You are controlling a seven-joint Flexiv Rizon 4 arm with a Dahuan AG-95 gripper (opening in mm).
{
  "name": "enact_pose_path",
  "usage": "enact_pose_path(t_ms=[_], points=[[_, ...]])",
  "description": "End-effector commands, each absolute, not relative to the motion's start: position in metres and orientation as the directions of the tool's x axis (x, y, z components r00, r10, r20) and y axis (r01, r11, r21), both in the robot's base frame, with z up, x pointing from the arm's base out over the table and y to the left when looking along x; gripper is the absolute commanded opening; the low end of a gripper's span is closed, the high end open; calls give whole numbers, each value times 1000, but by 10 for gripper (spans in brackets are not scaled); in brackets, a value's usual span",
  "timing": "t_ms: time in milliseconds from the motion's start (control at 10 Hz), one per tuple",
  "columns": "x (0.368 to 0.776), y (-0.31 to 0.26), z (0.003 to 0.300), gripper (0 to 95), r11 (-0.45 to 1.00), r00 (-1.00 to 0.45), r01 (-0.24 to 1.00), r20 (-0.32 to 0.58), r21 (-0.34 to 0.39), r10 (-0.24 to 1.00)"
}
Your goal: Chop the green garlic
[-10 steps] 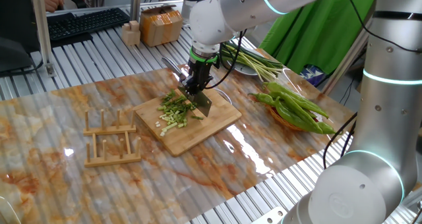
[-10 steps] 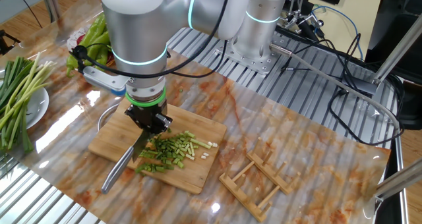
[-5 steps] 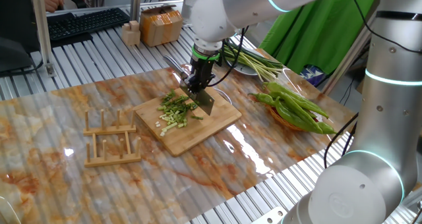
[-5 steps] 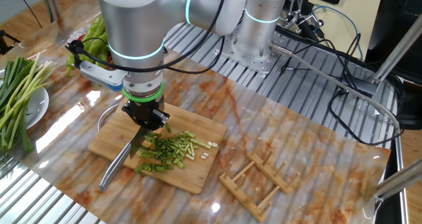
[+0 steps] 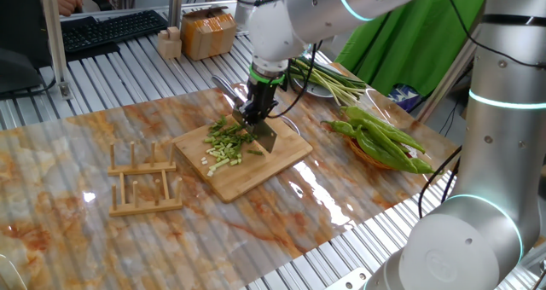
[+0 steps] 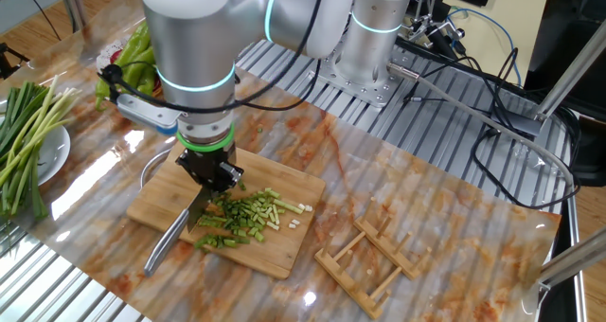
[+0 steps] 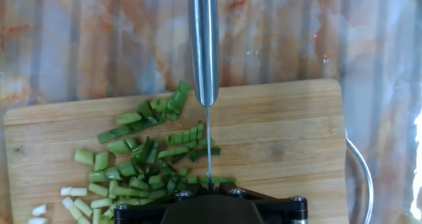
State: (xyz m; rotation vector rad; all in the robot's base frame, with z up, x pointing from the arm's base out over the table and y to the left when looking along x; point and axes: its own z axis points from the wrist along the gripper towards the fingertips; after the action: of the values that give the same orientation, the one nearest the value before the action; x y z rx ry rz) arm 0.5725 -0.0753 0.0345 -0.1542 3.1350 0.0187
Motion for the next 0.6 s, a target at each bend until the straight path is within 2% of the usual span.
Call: enact_pose_path(t_ms=[100,600], points=[[571,-74,23,0,995,-995,-99,-10,21,-98],[562,-73,23,0,996,-995,-88,-42,26,-87]])
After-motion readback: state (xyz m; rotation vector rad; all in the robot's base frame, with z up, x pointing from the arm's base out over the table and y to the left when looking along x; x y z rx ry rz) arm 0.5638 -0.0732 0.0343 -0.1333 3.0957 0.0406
